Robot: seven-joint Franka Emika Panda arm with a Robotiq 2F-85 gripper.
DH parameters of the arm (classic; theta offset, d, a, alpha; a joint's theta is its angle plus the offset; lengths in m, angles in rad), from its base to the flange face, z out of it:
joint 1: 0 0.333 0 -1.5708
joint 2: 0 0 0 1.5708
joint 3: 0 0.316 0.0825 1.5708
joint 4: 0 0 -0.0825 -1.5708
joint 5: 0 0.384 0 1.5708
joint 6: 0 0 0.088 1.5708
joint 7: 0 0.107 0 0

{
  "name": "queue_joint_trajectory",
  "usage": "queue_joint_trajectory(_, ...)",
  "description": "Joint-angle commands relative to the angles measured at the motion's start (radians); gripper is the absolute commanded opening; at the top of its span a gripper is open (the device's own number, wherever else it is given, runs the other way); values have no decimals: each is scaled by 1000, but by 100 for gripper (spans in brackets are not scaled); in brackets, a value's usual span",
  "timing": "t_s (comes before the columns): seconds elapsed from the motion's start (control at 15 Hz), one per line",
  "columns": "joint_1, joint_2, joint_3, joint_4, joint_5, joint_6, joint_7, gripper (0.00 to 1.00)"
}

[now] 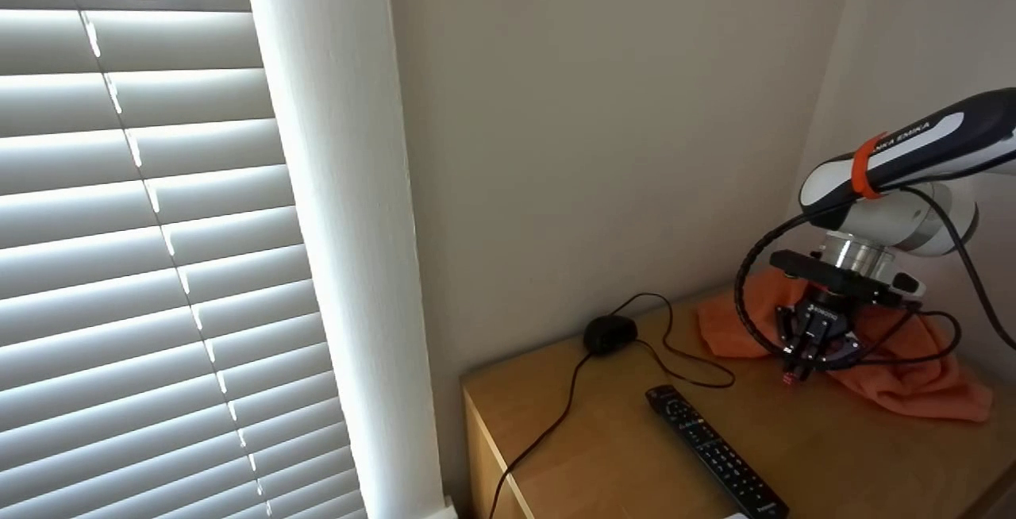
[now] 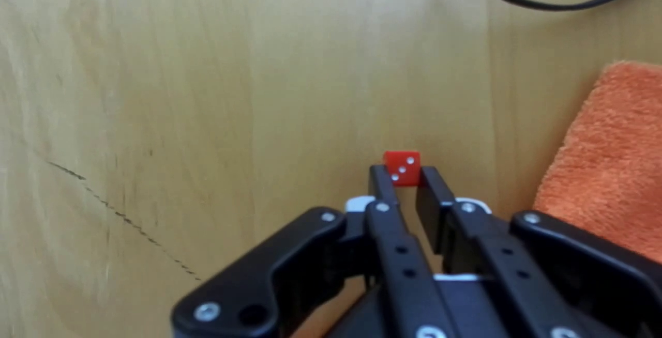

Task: Pick up the dice and turn it to the left once, put the dice back onto the top of the chest of drawers

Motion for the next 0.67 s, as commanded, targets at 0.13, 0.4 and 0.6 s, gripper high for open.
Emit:
queue_joint_trajectory(0.13,158,-155,-79,-228,-194,235,127,4)
queue_joint_trajectory(0.4,262,-186,-139,-328,-377,383,266,4)
queue_joint_trajectory(0.6,326,-176,-183,-375,-509,465,381,4)
